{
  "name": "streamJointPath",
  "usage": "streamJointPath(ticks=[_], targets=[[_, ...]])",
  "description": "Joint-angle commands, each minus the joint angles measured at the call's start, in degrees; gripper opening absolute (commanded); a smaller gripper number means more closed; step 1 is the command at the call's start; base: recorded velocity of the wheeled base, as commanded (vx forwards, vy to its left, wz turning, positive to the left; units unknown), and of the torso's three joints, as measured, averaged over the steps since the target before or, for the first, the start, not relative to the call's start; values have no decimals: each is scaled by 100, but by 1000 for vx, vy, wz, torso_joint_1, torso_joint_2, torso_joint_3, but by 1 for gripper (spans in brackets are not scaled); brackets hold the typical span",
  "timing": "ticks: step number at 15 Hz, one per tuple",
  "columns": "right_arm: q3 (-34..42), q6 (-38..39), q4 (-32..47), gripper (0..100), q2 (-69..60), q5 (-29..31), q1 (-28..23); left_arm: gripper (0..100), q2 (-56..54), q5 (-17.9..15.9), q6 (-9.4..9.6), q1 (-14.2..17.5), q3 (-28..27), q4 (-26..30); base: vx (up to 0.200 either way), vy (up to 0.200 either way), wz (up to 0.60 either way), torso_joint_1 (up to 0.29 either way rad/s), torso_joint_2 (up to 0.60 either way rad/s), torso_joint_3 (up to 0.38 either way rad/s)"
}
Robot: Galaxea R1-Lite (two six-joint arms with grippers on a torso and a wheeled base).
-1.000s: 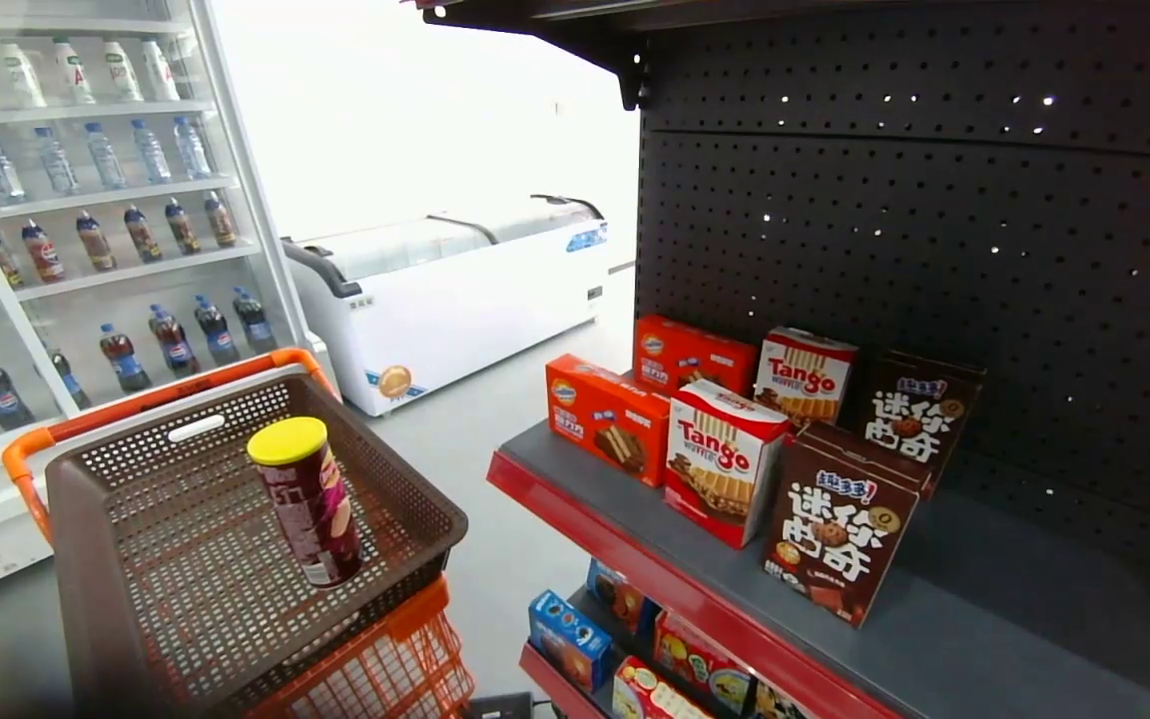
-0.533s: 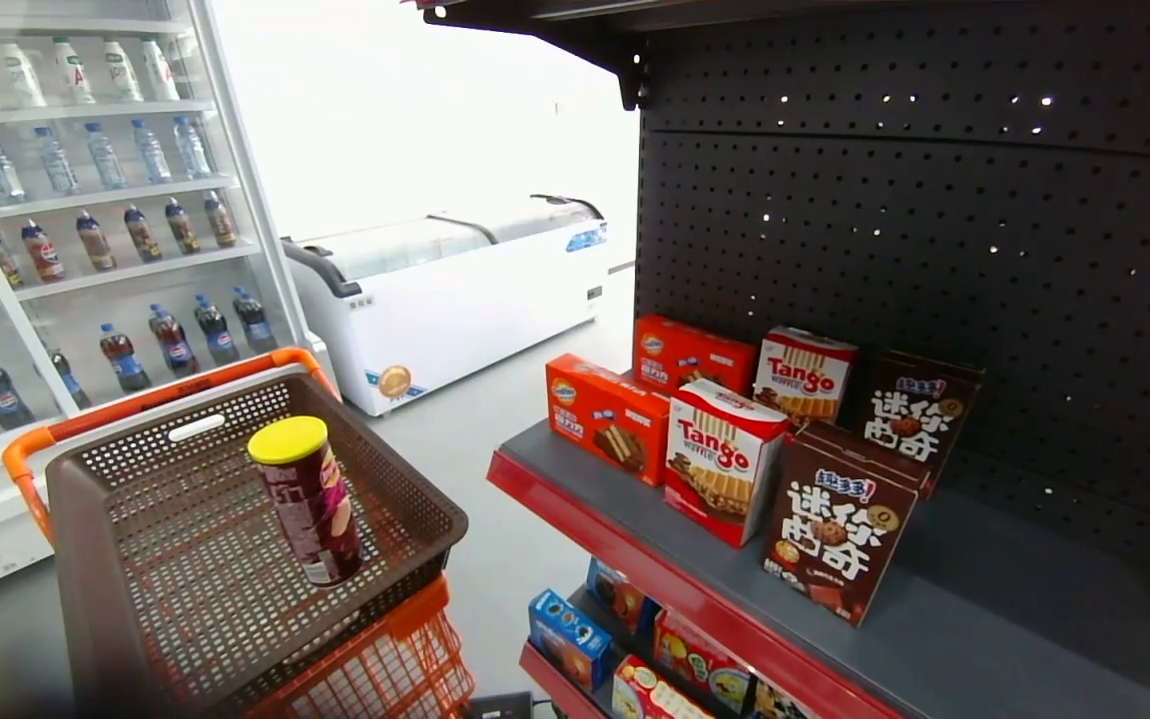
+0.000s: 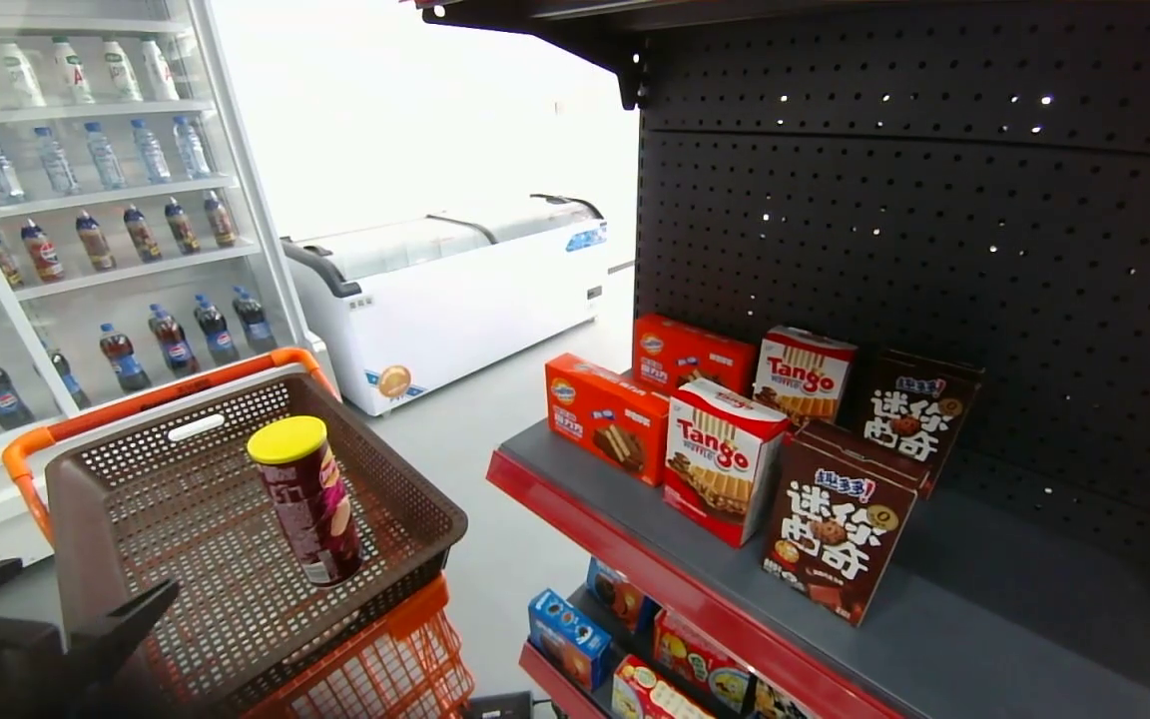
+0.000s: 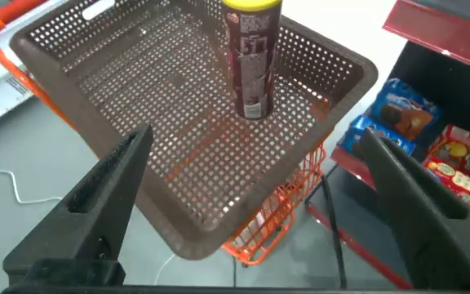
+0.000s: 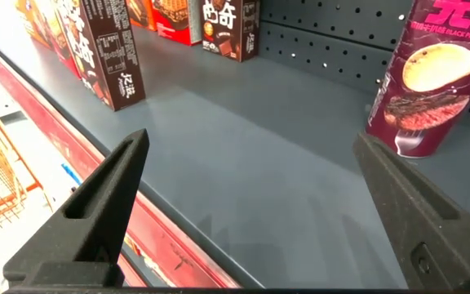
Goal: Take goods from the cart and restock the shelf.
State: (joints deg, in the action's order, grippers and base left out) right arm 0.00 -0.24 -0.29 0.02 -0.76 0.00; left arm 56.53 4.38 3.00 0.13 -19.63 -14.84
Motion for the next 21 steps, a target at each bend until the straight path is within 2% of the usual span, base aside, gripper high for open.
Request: streamJointPath(ticks=[1, 3, 5, 8, 13, 16, 18, 21], targets=[[0, -2, 3, 100, -2, 5, 0, 100, 1598, 11, -27, 110, -50, -740, 0, 0, 0, 0, 0, 0], [0, -2, 3, 100, -2, -4, 0, 100, 2257, 11, -19, 127, -59, -1303, 0, 0, 0, 0, 0, 0], [0, -2, -6, 100, -2, -4, 0, 100, 3110, 11, -27, 118, -50, -2111, 0, 0, 0, 0, 0, 0], [0, -2, 3, 100, -2, 5, 0, 100, 3927, 2, -45, 127, -112, -2779, 0, 0, 0, 0, 0, 0], [0, -2, 3, 100, -2, -4, 0, 100, 5334, -7, -27, 110, -586, -4185, 0, 0, 0, 0, 0, 0], [0, -2, 3, 100, -2, -4, 0, 100, 6054, 11, 8, 92, -929, -4625, 0, 0, 0, 0, 0, 0], [0, -2, 3, 100, -2, 5, 0, 100, 6327, 19, 104, 92, -1061, -4748, 0, 0, 0, 0, 0, 0], [0, -2, 3, 100, -2, 5, 0, 100, 6713, 28, 104, 83, -1307, -5073, 0, 0, 0, 0, 0, 0]])
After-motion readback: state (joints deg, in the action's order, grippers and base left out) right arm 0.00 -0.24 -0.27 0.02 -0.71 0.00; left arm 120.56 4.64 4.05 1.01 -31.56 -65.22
